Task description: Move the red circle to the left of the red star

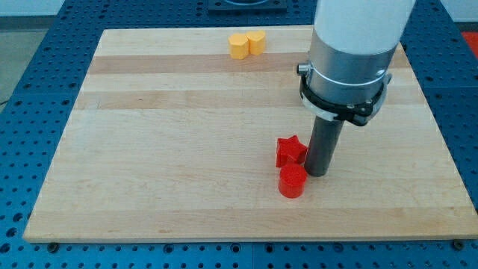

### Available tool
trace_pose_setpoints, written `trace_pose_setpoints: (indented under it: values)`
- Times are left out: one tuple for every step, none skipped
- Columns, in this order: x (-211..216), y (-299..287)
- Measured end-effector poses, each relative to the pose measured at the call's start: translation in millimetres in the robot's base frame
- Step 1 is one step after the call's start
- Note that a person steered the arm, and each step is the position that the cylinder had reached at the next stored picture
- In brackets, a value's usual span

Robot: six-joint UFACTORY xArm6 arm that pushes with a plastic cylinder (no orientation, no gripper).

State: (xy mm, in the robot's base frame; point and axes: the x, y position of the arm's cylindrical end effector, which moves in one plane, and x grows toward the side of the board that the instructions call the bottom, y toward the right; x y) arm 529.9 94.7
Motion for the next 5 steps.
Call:
trace_pose_setpoints:
  values:
    - [6,0]
    - [46,0]
    - [56,0]
    - [56,0]
    - [56,0]
